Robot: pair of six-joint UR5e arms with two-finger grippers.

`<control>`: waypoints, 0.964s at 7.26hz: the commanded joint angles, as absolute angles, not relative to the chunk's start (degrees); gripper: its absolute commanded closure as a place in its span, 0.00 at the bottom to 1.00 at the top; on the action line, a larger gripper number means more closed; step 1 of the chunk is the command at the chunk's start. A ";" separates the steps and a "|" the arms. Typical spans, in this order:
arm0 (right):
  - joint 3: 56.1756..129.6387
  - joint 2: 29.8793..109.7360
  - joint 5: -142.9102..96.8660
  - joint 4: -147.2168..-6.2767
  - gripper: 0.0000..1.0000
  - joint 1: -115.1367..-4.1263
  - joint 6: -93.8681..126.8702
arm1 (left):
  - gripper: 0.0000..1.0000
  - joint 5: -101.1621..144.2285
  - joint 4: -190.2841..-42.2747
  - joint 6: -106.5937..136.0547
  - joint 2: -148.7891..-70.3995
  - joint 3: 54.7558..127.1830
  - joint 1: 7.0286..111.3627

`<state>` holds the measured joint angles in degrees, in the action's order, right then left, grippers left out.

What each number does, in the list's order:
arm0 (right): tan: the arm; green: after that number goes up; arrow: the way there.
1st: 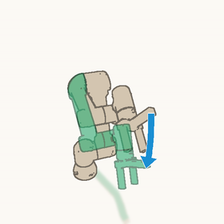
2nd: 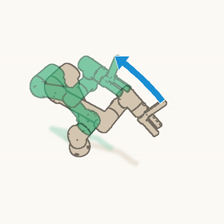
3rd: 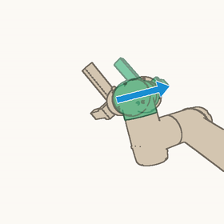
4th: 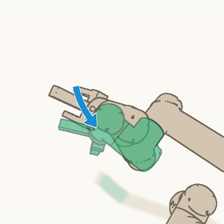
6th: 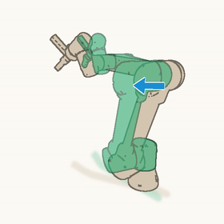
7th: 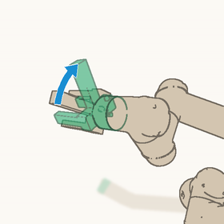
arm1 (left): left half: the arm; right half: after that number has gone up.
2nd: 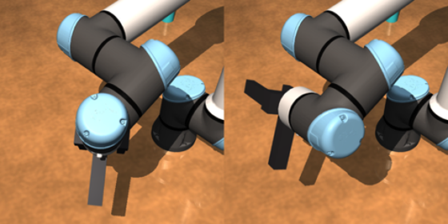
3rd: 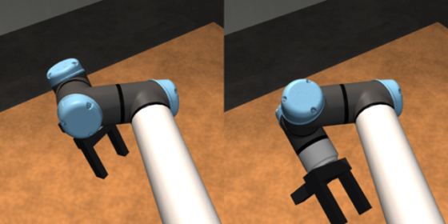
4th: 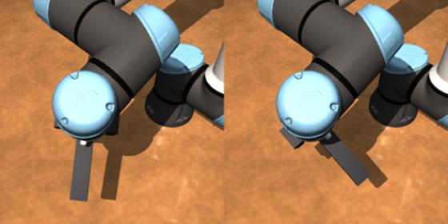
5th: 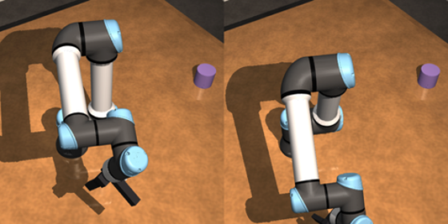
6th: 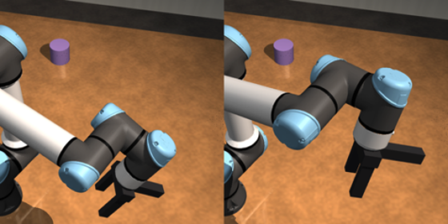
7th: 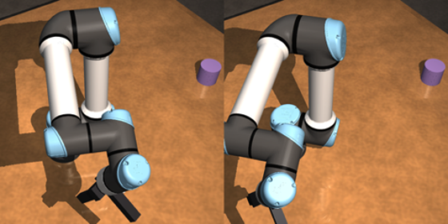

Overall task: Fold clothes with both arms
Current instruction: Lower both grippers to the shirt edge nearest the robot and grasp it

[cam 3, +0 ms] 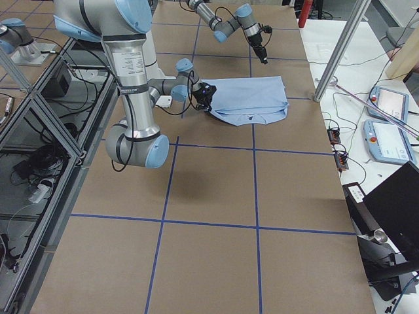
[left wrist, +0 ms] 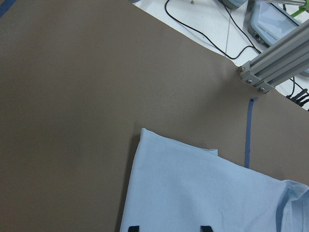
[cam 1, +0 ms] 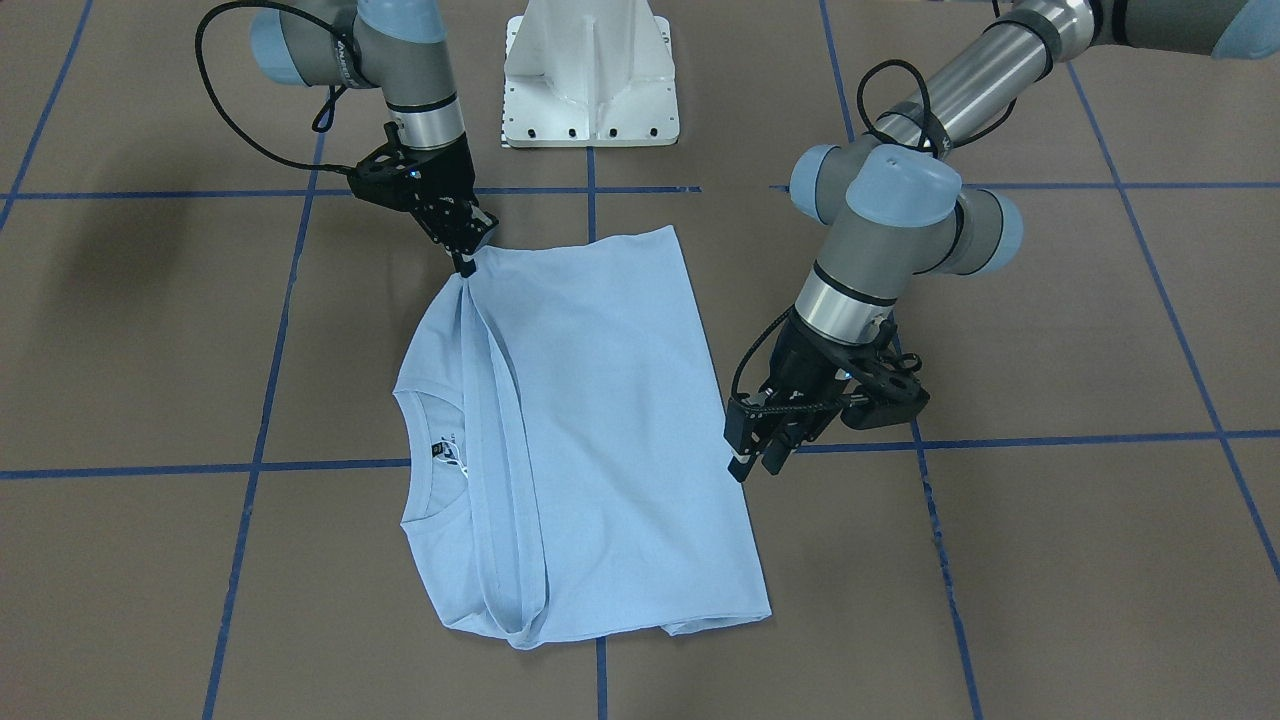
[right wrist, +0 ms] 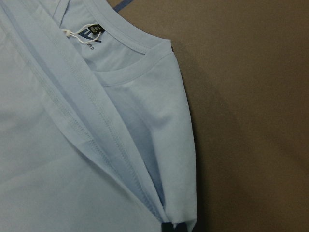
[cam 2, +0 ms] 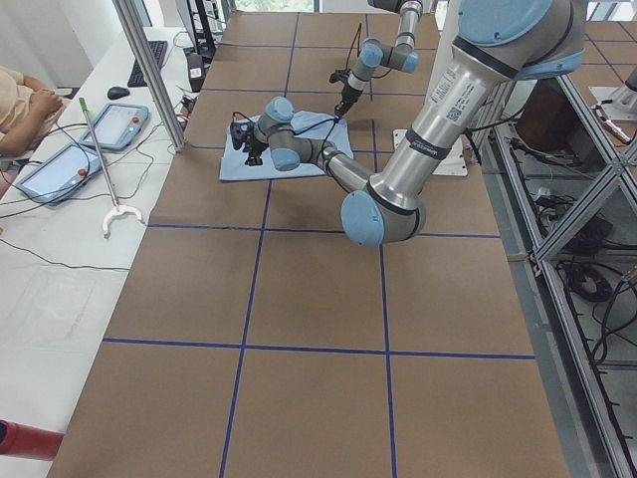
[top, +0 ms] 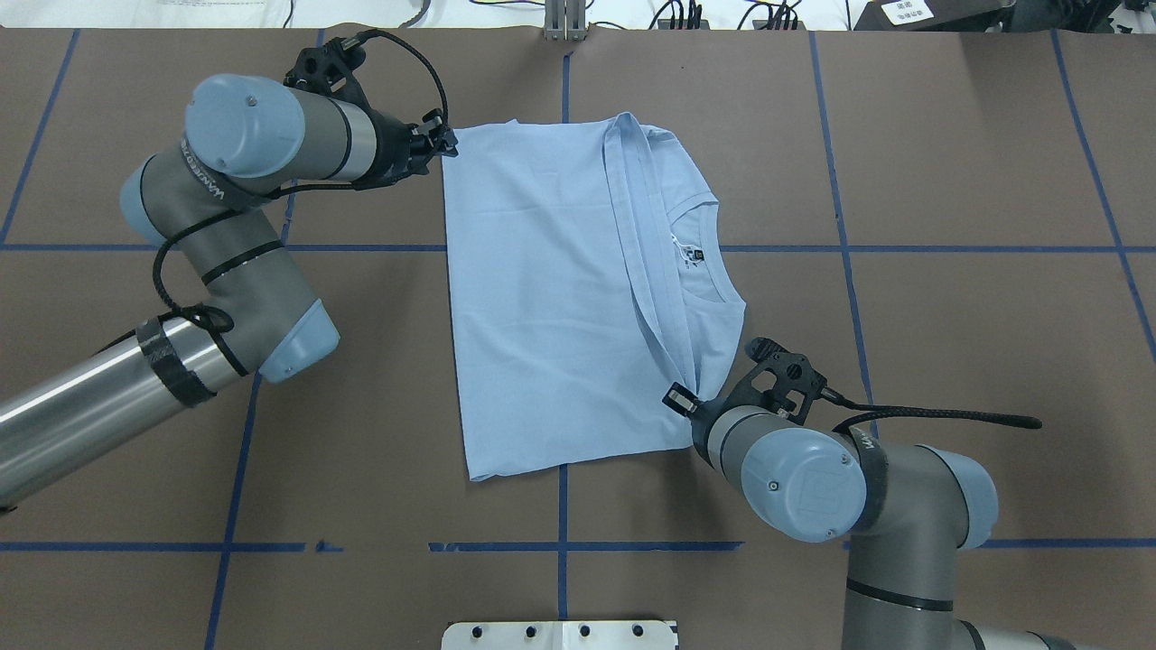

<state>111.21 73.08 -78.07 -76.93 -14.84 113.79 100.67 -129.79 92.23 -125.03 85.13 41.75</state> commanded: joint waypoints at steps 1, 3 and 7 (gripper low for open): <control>116.16 74.09 -78.22 -81.00 1.00 -14.68 115.21 | 0.46 101.09 -126.39 103.67 -117.55 100.75 32.30; 117.60 74.09 -78.22 -83.41 1.00 -13.45 115.75 | 0.42 95.12 -121.41 111.57 -113.82 106.33 20.63; 117.60 74.09 -77.96 -83.50 1.00 -11.60 116.37 | 0.42 86.49 -108.47 117.16 -112.94 109.16 8.01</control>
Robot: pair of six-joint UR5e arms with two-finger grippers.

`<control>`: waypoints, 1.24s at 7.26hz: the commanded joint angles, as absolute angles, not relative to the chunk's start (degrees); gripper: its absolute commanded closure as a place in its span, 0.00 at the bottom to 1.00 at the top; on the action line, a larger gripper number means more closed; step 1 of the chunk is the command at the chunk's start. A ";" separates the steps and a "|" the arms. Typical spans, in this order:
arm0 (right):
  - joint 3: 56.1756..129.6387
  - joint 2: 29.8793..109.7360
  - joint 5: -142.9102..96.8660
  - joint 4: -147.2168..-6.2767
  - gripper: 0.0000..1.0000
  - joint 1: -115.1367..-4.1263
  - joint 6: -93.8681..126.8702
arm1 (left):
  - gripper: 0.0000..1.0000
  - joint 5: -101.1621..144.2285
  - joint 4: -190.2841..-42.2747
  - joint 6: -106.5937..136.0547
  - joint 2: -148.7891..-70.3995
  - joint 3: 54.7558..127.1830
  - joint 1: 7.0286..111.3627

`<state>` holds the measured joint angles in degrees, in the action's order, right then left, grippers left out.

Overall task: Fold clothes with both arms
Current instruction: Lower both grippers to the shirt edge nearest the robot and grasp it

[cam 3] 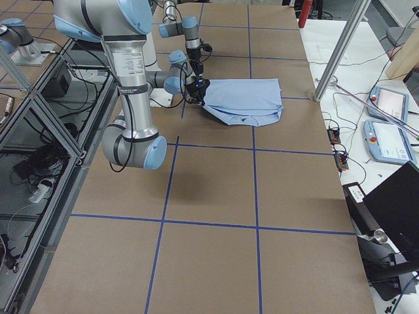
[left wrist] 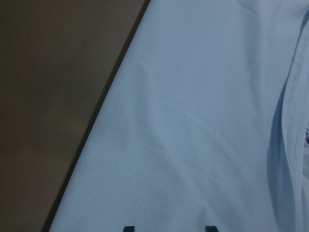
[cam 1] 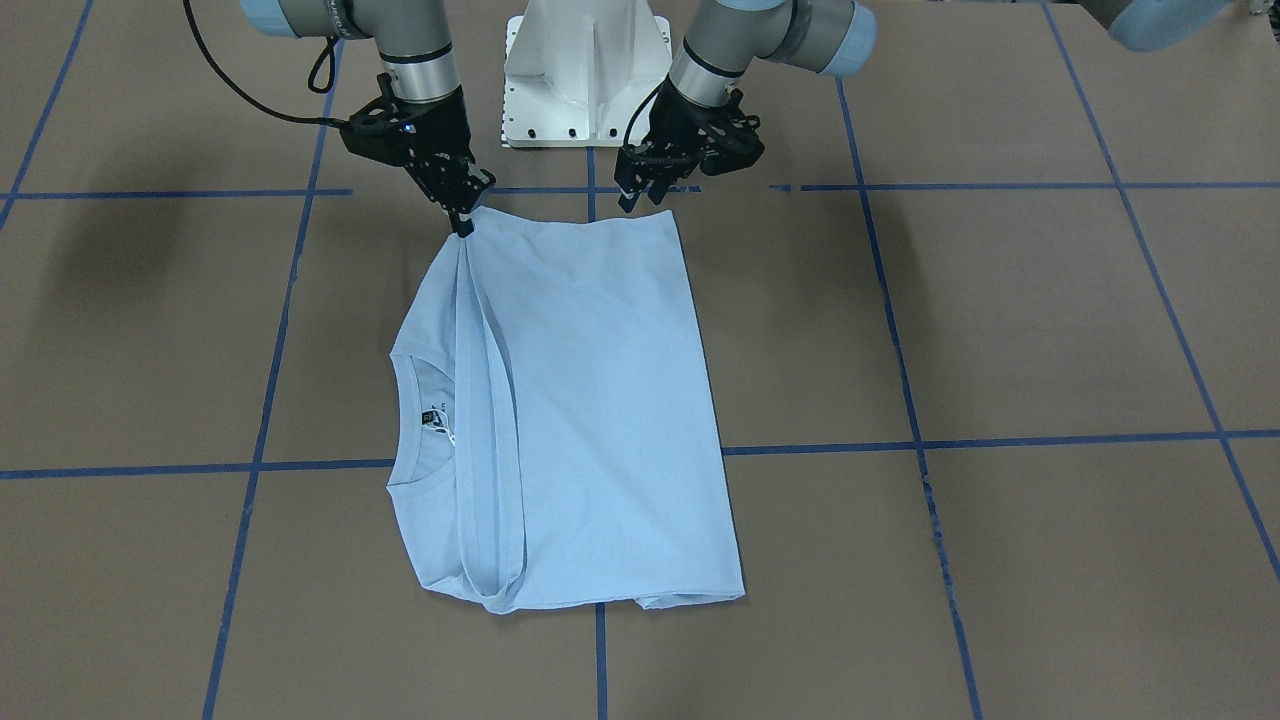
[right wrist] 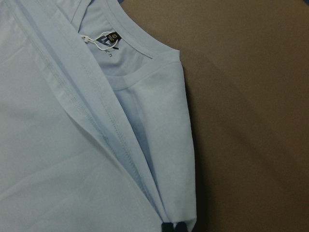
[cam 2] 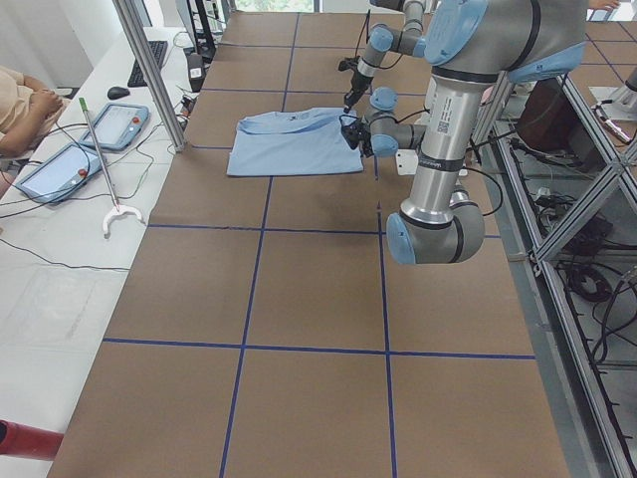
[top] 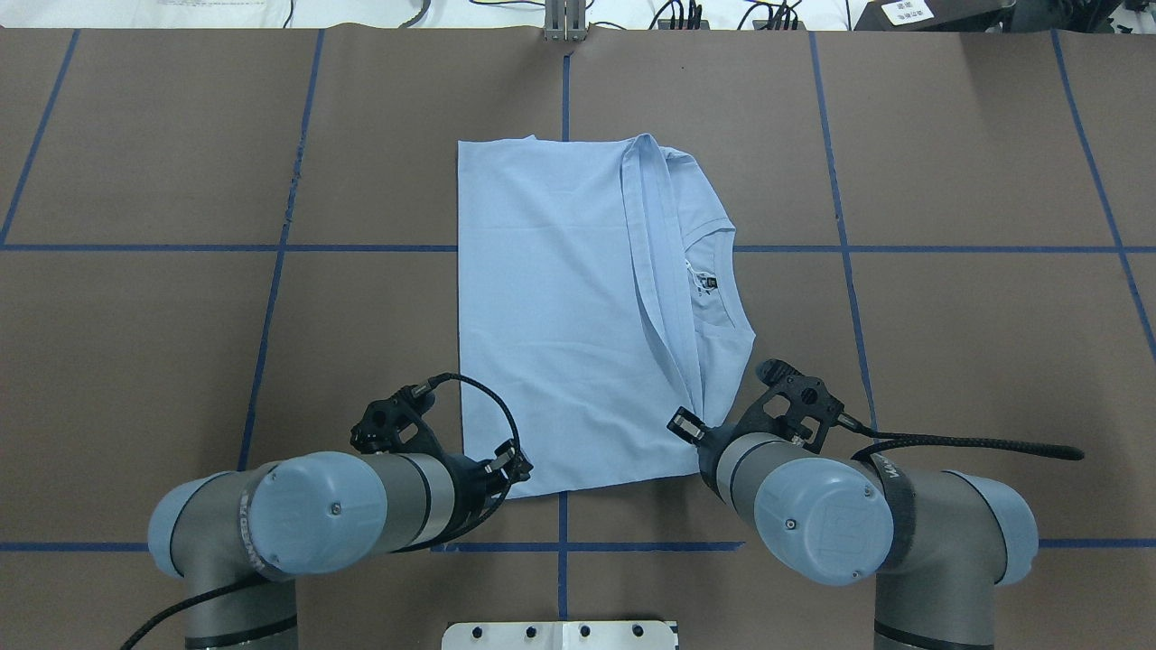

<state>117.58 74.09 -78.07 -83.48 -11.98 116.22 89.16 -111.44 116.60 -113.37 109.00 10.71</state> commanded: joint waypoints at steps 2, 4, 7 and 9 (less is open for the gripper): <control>117.60 74.27 -77.87 -83.50 1.00 -11.60 116.28 | 0.42 86.31 -107.15 117.07 -112.67 109.16 8.87; 117.60 74.44 -77.87 -83.50 1.00 -11.60 116.28 | 0.43 84.47 -104.77 116.37 -112.76 108.99 9.84; 117.42 74.36 -77.96 -83.50 1.00 -11.60 116.10 | 0.43 84.46 -104.76 116.45 -112.76 109.07 9.41; 117.51 74.36 -77.96 -83.41 1.00 -11.60 116.10 | 0.43 84.55 -104.77 116.45 -112.85 108.72 9.23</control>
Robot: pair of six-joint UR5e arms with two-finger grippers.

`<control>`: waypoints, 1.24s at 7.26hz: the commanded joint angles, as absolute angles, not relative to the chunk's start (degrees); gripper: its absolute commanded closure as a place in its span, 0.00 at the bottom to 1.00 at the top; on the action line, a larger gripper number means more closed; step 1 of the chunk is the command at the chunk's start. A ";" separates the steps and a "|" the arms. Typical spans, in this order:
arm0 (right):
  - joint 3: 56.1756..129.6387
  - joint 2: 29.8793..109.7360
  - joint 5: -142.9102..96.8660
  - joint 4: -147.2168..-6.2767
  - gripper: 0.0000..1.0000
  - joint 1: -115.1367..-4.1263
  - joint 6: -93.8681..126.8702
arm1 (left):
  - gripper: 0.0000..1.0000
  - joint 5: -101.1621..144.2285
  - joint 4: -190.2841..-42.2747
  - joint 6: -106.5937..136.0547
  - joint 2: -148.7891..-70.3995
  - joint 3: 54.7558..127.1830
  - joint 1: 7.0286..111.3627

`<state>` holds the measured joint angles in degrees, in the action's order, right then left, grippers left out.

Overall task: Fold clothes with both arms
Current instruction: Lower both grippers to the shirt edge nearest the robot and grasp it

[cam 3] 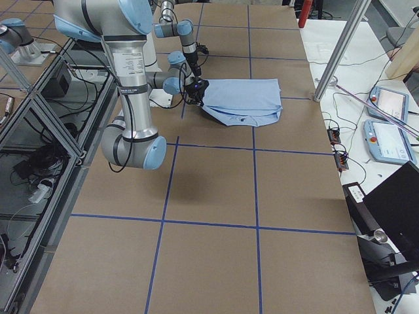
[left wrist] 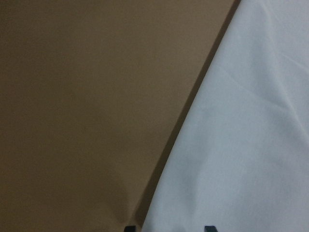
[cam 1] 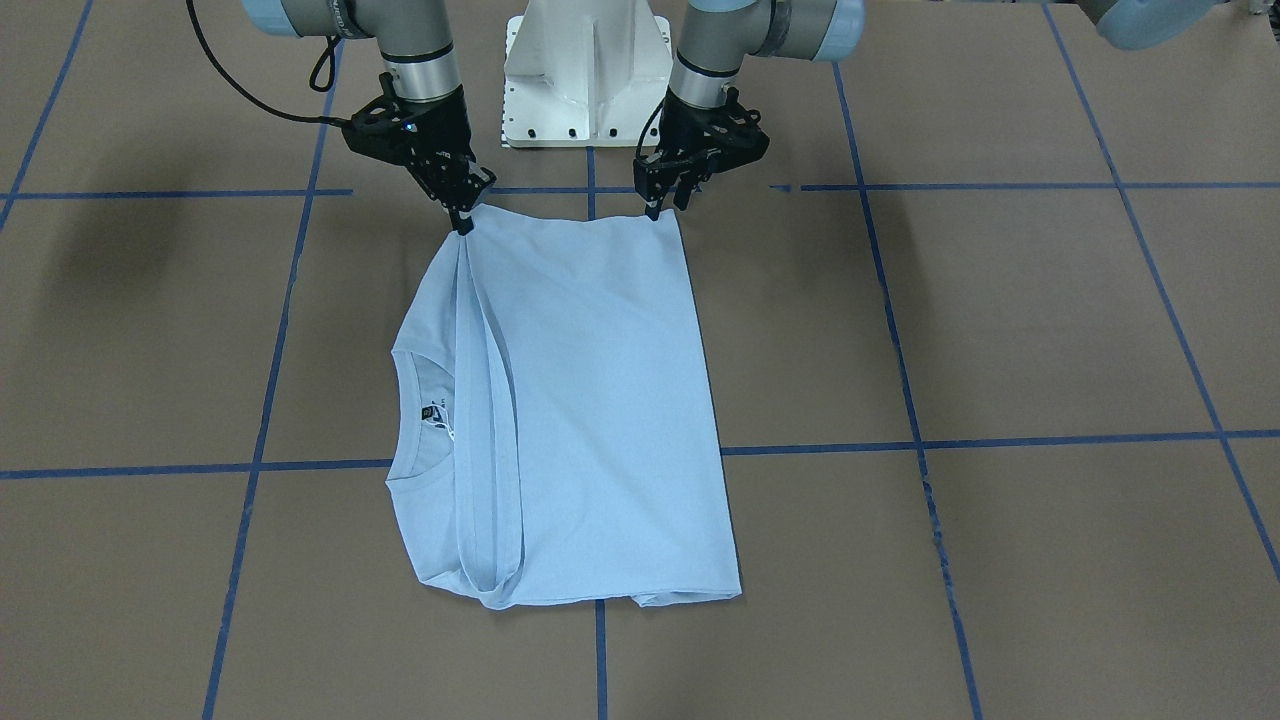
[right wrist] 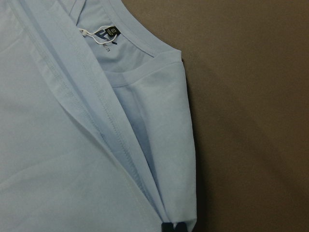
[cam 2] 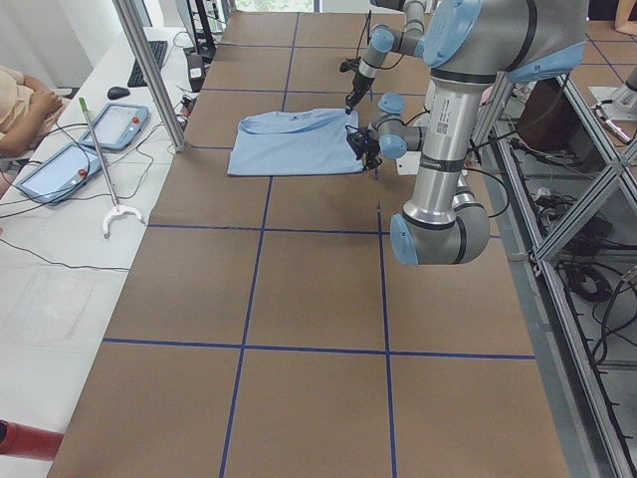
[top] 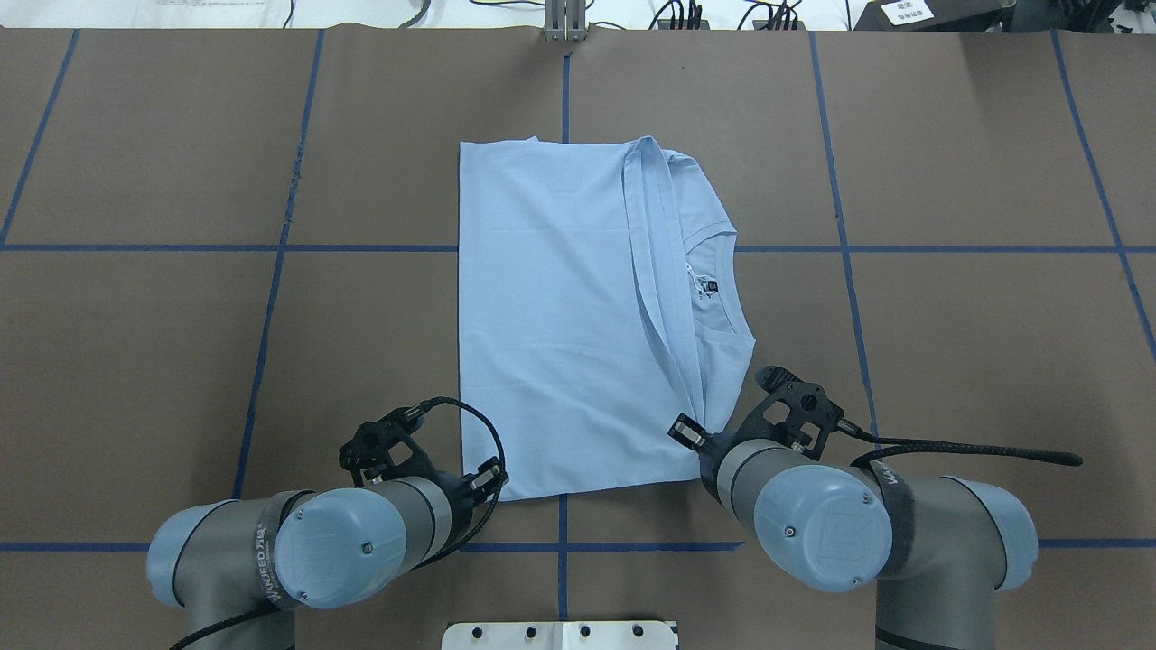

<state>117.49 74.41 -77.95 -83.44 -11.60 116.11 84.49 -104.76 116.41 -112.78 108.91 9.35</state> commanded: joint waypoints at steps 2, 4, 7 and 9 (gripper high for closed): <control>117.42 74.36 -77.96 -83.41 1.00 -11.51 116.02 | 0.45 84.55 -104.77 116.46 -112.76 108.28 9.23; 117.33 74.36 -77.96 -83.50 1.00 -11.51 115.93 | 0.49 84.55 -104.68 116.46 -112.76 108.28 9.14; 117.24 74.27 -78.05 -83.41 1.00 -11.43 115.66 | 0.83 84.73 -104.77 117.15 -112.76 107.49 9.05; 117.25 74.18 -78.05 -83.41 1.00 -11.43 115.66 | 1.00 84.73 -104.85 117.07 -112.94 107.49 9.14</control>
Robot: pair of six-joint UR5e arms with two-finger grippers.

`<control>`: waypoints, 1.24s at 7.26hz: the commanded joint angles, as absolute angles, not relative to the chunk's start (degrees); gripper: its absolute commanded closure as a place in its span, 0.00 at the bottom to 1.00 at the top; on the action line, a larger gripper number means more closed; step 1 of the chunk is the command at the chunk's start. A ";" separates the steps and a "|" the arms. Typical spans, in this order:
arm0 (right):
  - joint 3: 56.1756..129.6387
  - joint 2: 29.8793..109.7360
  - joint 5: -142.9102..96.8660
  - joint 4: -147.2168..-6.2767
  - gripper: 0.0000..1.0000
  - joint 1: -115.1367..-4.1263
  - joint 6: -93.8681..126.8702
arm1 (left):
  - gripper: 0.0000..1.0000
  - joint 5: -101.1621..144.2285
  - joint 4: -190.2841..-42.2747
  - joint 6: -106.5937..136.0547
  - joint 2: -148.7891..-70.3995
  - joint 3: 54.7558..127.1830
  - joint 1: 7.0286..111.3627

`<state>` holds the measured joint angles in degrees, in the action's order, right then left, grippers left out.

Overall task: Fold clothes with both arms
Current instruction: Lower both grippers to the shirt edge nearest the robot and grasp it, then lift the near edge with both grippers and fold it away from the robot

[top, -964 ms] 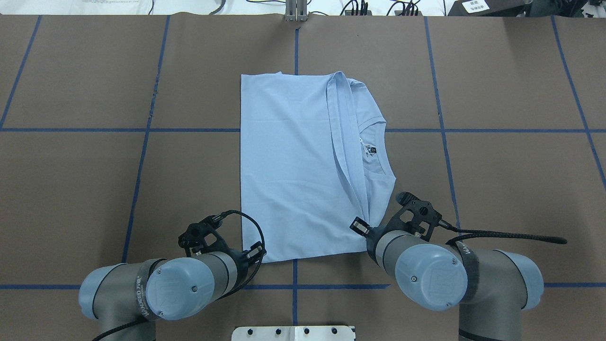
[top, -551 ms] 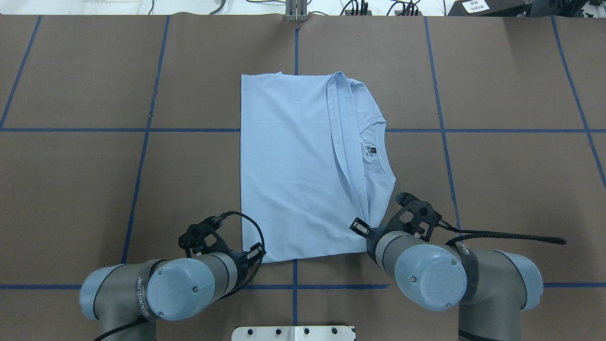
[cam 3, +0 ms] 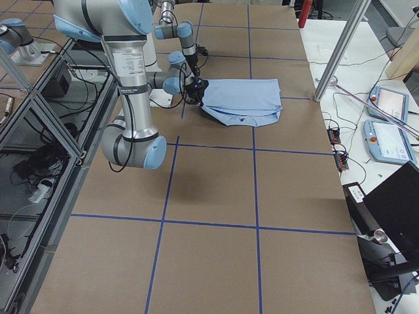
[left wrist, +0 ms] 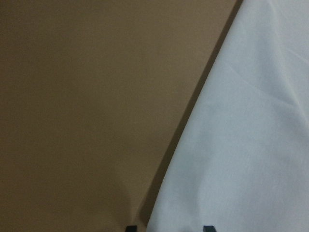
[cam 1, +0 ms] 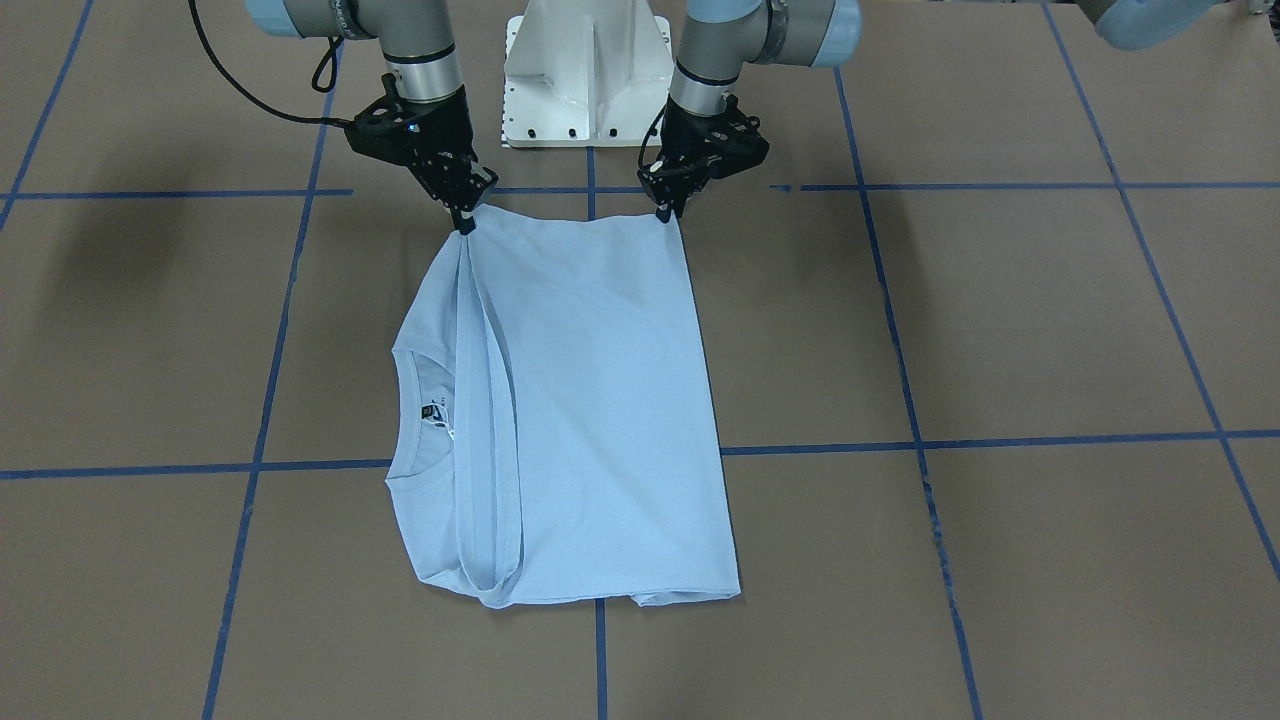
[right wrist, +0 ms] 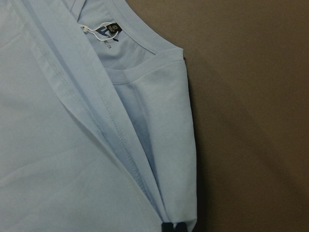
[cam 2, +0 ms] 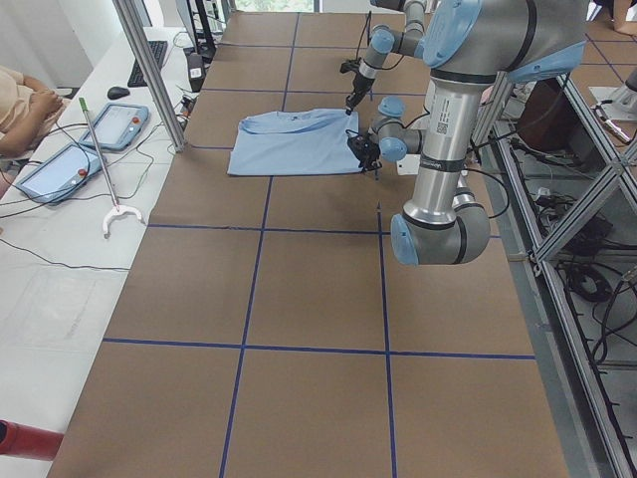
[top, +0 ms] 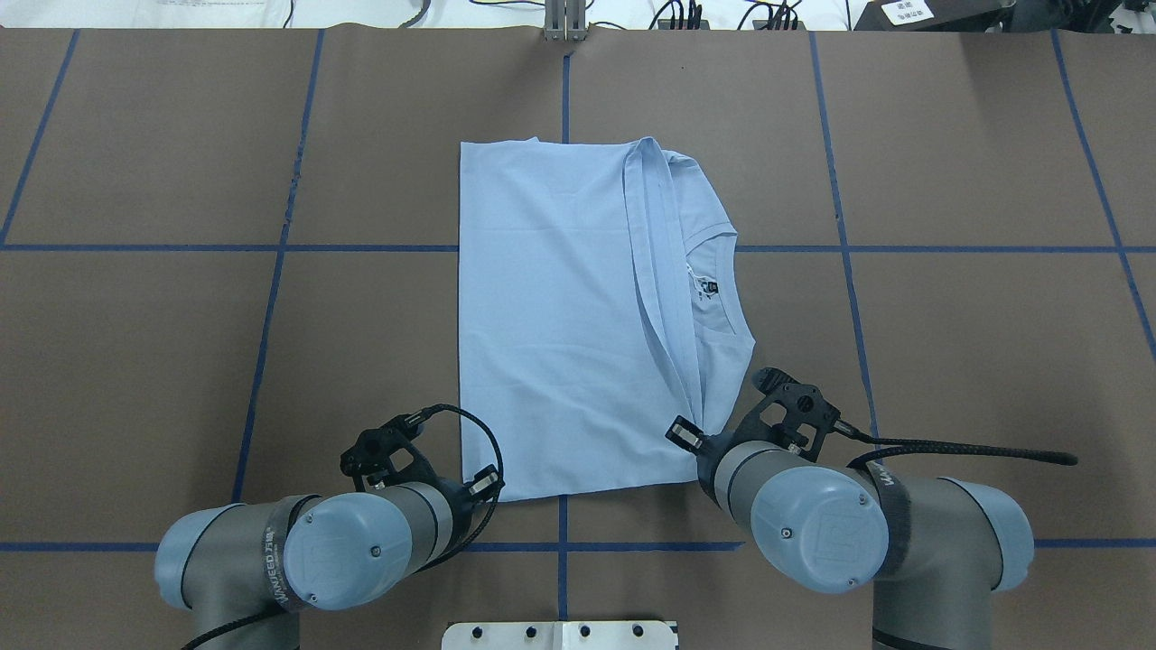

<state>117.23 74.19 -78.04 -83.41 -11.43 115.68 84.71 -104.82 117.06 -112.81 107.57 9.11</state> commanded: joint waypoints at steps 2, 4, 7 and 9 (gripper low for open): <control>117.16 74.35 -77.96 -83.41 1.00 -11.43 115.66 | 1.00 84.90 -104.77 117.07 -112.76 109.06 9.32; 119.08 74.35 -77.44 -83.41 1.00 -9.77 116.54 | 1.00 84.81 -104.59 116.89 -111.11 113.70 9.58; 128.61 79.51 -75.06 -83.41 1.00 -5.10 121.20 | 1.00 84.99 -102.67 117.25 -107.75 125.29 9.14; 132.27 79.73 -74.79 -83.32 1.00 -7.63 121.20 | 1.00 84.99 -99.32 116.20 -108.98 127.71 11.75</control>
